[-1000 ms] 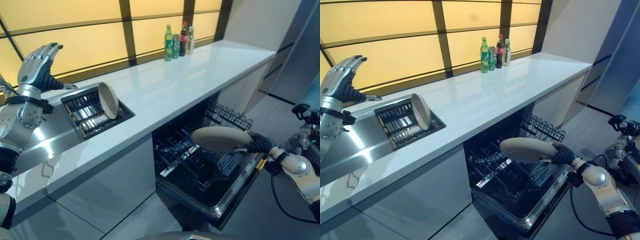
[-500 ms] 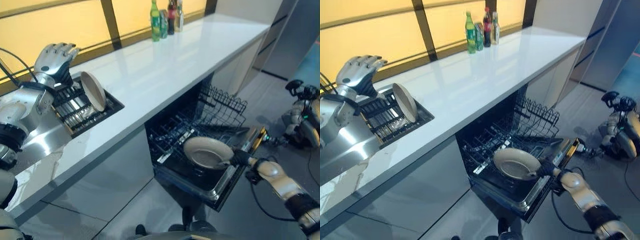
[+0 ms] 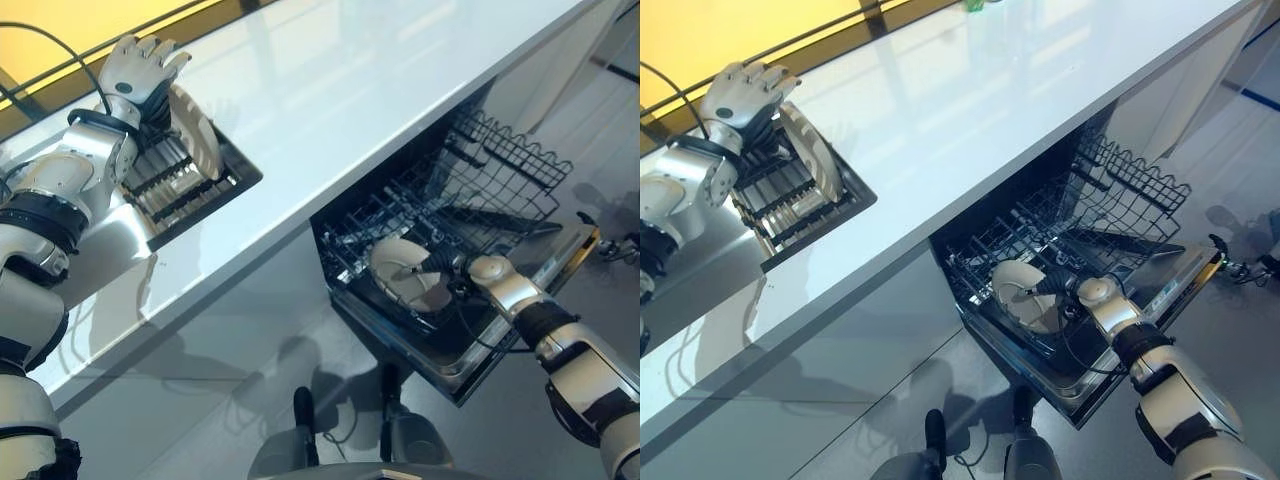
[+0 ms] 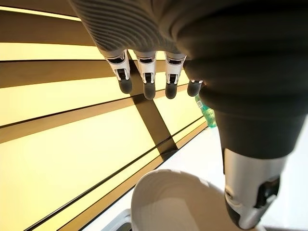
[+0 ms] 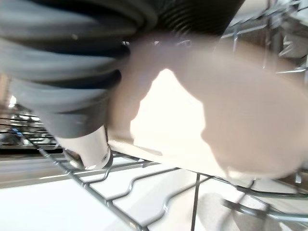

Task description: Pick up plates and place into dishwasher.

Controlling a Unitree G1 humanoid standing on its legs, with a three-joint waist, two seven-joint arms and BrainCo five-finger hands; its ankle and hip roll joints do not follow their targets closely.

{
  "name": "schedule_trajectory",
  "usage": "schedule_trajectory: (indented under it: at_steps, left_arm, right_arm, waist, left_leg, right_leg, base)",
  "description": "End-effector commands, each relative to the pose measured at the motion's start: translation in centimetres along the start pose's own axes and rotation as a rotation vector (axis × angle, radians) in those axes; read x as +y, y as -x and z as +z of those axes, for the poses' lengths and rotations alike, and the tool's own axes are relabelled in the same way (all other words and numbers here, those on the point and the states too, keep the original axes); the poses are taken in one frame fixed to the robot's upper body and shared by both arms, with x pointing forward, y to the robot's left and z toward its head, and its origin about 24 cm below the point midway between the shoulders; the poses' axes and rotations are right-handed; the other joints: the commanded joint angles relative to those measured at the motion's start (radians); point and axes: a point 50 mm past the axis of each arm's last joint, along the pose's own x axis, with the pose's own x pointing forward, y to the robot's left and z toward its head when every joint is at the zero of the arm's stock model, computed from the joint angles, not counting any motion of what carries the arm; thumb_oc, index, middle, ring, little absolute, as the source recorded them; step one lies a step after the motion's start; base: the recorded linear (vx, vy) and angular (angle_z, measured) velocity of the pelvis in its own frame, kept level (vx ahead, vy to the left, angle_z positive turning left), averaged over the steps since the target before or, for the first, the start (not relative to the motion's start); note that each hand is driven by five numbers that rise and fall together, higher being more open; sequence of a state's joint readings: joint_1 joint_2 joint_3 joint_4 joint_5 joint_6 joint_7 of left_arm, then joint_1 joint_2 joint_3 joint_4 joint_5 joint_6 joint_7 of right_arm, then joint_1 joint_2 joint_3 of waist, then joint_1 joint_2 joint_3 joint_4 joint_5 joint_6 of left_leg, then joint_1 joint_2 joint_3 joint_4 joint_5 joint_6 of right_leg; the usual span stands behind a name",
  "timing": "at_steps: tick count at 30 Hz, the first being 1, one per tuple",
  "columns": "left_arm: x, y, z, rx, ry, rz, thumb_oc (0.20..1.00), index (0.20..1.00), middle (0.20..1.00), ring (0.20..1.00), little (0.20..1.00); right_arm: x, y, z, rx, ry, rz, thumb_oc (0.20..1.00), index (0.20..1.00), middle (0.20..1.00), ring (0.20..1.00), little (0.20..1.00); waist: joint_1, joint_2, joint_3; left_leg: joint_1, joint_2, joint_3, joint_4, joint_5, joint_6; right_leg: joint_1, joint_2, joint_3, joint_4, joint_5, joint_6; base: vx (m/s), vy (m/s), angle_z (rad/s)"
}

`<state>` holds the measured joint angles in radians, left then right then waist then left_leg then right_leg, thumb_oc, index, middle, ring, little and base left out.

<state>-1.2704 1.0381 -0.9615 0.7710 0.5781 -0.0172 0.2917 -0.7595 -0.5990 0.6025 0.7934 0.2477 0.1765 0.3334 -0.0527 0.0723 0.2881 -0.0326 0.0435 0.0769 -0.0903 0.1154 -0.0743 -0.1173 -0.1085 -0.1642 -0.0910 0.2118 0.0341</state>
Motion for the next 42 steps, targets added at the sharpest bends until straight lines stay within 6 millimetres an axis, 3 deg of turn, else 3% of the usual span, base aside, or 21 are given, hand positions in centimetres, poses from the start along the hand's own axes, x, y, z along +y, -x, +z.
schedule_trajectory:
  at_steps: [1,6,7,8,17,27,30,35,36,37,38,42]
  left_arm:
    - [6.6,-2.0,-2.6,0.09,-0.079,0.15,1.0,1.0,1.0,1.0,1.0]
    - [7.3,-2.5,-1.6,0.053,-0.103,0.119,1.0,1.0,1.0,1.0,1.0]
    - [7.2,-2.5,-1.6,0.051,-0.112,0.1,1.0,1.0,1.0,1.0,1.0]
    - [7.2,-2.5,-1.5,0.049,-0.124,0.09,1.0,1.0,1.0,1.0,1.0]
    - [7.6,-1.9,-2.9,0.093,-0.211,0.108,1.0,1.0,1.0,1.0,1.0]
    - [8.3,-0.5,-6.2,0.221,-0.285,0.153,1.0,1.0,1.0,1.0,1.0]
    - [8.2,0.0,-7.6,0.272,-0.314,0.096,1.0,1.0,1.0,1.0,1.0]
    - [7.4,0.6,-9.0,0.346,-0.331,-0.04,1.0,1.0,1.0,1.0,1.0]
    - [7.0,1.0,-9.8,0.382,-0.336,-0.109,0.448,0.448,0.448,0.448,0.448]
    - [6.8,1.2,-10.2,0.398,-0.336,-0.141,0.294,0.294,0.294,0.294,0.294]
    - [6.6,1.4,-10.5,0.408,-0.338,-0.168,0.2,0.2,0.2,0.2,0.2]
    - [5.2,2.7,-12.1,0.482,-0.322,-0.316,0.2,0.2,0.2,0.2,0.2]
  right_arm:
    - [-3.7,0.8,3.9,-0.049,0.062,-0.076,0.2,0.2,0.2,0.2,0.2]
    - [-4.4,1.0,5.1,-0.087,0.06,-0.119,0.2,0.2,0.2,0.2,0.2]
    - [-4.5,1.1,5.2,-0.102,0.065,-0.129,0.482,0.482,0.482,0.482,0.482]
    - [-4.5,1.2,5.7,-0.122,0.068,-0.131,1.0,1.0,1.0,1.0,1.0]
    - [-5.0,3.9,7.3,-0.311,0.1,-0.165,1.0,1.0,1.0,1.0,1.0]
    - [-6.2,8.0,3.8,-0.351,0.131,-0.191,1.0,1.0,1.0,1.0,1.0]
    - [-7.0,9.6,2.2,-0.35,0.136,-0.216,1.0,1.0,1.0,1.0,1.0]
    - [-8.0,11.2,2.1,-0.378,0.138,-0.269,1.0,1.0,1.0,1.0,1.0]
    - [-8.3,11.8,2.4,-0.403,0.141,-0.291,1.0,1.0,1.0,1.0,1.0]
    - [-8.4,12.1,2.7,-0.421,0.146,-0.301,1.0,1.0,1.0,1.0,1.0]
    - [-8.4,12.3,2.9,-0.435,0.147,-0.308,1.0,1.0,1.0,1.0,1.0]
    - [-8.5,13.0,3.6,-0.487,0.132,-0.301,1.0,1.0,1.0,1.0,1.0]
  waist:
    - [0.035,0.014,0.078]
    - [0.042,0.017,0.087]
    - [0.041,0.016,0.088]
    - [0.039,0.016,0.09]
    - [-0.01,-0.003,0.116]
    - [-0.08,-0.028,0.154]
    - [-0.107,-0.044,0.172]
    - [-0.125,-0.063,0.192]
    - [-0.13,-0.068,0.198]
    - [-0.132,-0.07,0.2]
    - [-0.134,-0.072,0.201]
    - [-0.141,-0.069,0.201]
  left_leg:
    - [-0.052,-0.048,-0.013,0.045,-0.111,-0.003]
    - [-0.059,-0.053,-0.014,0.051,-0.113,0.0]
    - [-0.06,-0.054,-0.013,0.052,-0.113,0.0]
    - [-0.061,-0.054,-0.012,0.053,-0.114,0.0]
    - [-0.075,-0.053,0.018,0.061,-0.117,0.004]
    - [-0.093,-0.05,0.06,0.065,-0.116,0.009]
    - [-0.105,-0.049,0.077,0.074,-0.117,0.011]
    - [-0.123,-0.047,0.089,0.097,-0.122,0.015]
    - [-0.129,-0.048,0.09,0.105,-0.123,0.017]
    - [-0.129,-0.048,0.091,0.107,-0.124,0.018]
    - [-0.128,-0.048,0.092,0.107,-0.125,0.018]
    - [-0.117,-0.049,0.096,0.103,-0.125,0.017]
  right_leg:
    - [0.016,-0.067,-0.006,0.033,-0.152,0.084]
    - [0.007,-0.074,-0.019,0.041,-0.151,0.084]
    - [0.006,-0.074,-0.02,0.043,-0.15,0.085]
    - [0.003,-0.074,-0.019,0.043,-0.15,0.086]
    - [-0.03,-0.07,0.008,0.06,-0.146,0.091]
    - [-0.077,-0.063,0.051,0.079,-0.138,0.102]
    - [-0.096,-0.058,0.067,0.083,-0.131,0.106]
    - [-0.113,-0.053,0.078,0.087,-0.123,0.109]
    - [-0.116,-0.051,0.079,0.088,-0.121,0.111]
    - [-0.115,-0.05,0.08,0.087,-0.12,0.111]
    - [-0.113,-0.049,0.081,0.084,-0.118,0.112]
    - [-0.104,-0.046,0.083,0.079,-0.116,0.115]
  base:
    - [0.0,0.015,0.06]
    - [0.0,0.012,0.12]
    - [0.0,0.025,0.1]
    - [0.0,0.04,0.05]
    - [0.01,0.054,-0.01]
    - [0.0,0.078,-0.08]
    - [-0.02,0.056,-0.16]
    - [-0.02,0.017,-0.15]
    - [-0.02,0.005,-0.16]
    - [-0.02,0.011,-0.11]
    - [-0.02,0.013,-0.06]
    - [-0.01,0.018,-0.07]
